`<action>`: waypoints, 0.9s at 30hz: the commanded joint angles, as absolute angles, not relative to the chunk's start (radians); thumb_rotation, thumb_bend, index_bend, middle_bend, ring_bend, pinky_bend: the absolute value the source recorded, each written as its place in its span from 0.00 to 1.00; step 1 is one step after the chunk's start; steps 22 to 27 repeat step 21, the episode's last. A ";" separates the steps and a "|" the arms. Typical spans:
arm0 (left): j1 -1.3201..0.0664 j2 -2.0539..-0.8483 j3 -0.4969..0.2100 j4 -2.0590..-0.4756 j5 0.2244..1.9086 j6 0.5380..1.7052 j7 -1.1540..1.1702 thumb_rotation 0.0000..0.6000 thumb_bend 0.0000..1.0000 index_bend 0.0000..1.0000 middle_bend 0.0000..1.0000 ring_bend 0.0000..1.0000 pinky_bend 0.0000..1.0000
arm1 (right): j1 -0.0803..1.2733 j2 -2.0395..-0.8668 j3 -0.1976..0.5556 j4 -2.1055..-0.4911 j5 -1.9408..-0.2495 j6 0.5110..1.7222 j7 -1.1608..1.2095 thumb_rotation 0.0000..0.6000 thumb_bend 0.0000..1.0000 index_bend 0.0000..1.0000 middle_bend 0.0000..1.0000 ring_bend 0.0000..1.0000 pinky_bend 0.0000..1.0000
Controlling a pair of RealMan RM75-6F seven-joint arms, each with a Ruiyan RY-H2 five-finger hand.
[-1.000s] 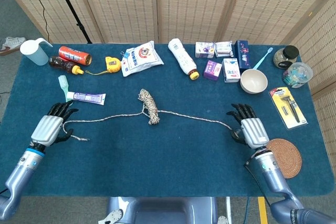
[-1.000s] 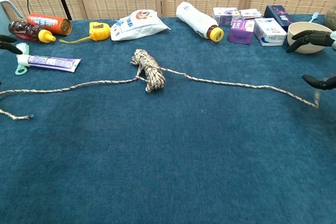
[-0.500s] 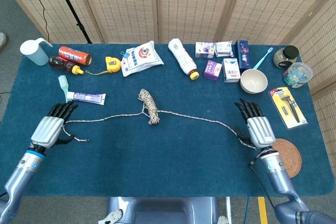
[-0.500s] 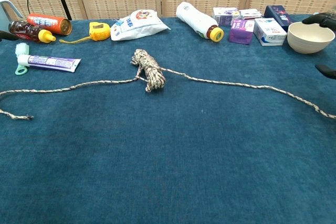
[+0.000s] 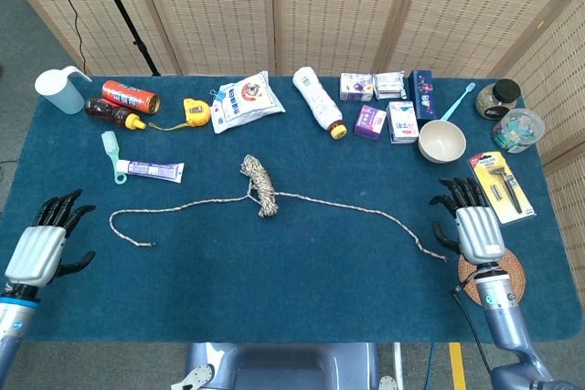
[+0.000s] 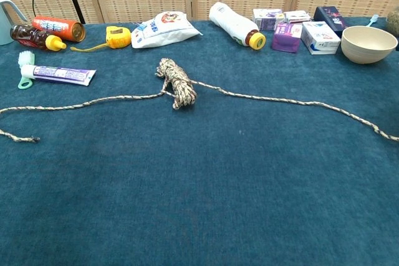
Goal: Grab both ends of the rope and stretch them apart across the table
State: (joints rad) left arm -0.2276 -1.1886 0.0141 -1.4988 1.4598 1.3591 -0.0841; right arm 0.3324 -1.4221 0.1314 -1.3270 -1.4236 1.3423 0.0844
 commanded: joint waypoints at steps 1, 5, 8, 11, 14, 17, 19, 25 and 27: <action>-0.197 -1.166 0.032 -1.522 1.474 1.395 -0.081 1.00 0.23 0.22 0.00 0.00 0.00 | 0.315 -1.411 0.124 -1.340 -1.419 1.357 0.075 1.00 0.46 0.38 0.17 0.10 0.00; -0.145 -1.138 0.060 -1.550 1.501 1.459 -0.086 1.00 0.23 0.22 0.02 0.00 0.00 | 0.275 -1.390 0.102 -1.372 -1.429 1.400 0.061 1.00 0.46 0.39 0.18 0.10 0.00; -0.103 -1.126 0.083 -1.565 1.518 1.505 -0.085 1.00 0.23 0.22 0.02 0.00 0.00 | 0.237 -1.373 0.080 -1.403 -1.443 1.442 0.049 1.00 0.46 0.39 0.18 0.11 0.00; -0.068 -1.120 0.102 -1.571 1.526 1.534 -0.092 1.00 0.23 0.23 0.03 0.00 0.00 | 0.198 -1.356 0.059 -1.436 -1.453 1.485 0.028 1.00 0.46 0.39 0.18 0.11 0.00; -0.037 -1.114 0.119 -1.576 1.533 1.559 -0.108 1.00 0.23 0.23 0.03 0.00 0.00 | 0.161 -1.344 0.039 -1.468 -1.468 1.528 0.013 1.00 0.46 0.39 0.18 0.11 0.00; -0.016 -1.109 0.130 -1.577 1.547 1.577 -0.121 1.00 0.23 0.23 0.03 0.00 0.00 | 0.133 -1.335 0.022 -1.491 -1.481 1.558 -0.003 1.00 0.46 0.39 0.18 0.11 0.00; -0.008 -1.109 0.136 -1.576 1.556 1.581 -0.124 1.00 0.23 0.23 0.03 0.00 0.00 | 0.120 -1.333 0.017 -1.497 -1.484 1.569 -0.007 1.00 0.46 0.39 0.18 0.11 0.00; -0.004 -1.110 0.140 -1.572 1.563 1.577 -0.124 1.00 0.23 0.23 0.03 0.00 0.00 | 0.111 -1.332 0.015 -1.499 -1.485 1.575 -0.007 1.00 0.47 0.39 0.18 0.11 0.00; -0.004 -1.110 0.140 -1.572 1.563 1.577 -0.124 1.00 0.23 0.23 0.03 0.00 0.00 | 0.111 -1.332 0.015 -1.499 -1.485 1.575 -0.007 1.00 0.47 0.39 0.18 0.11 0.00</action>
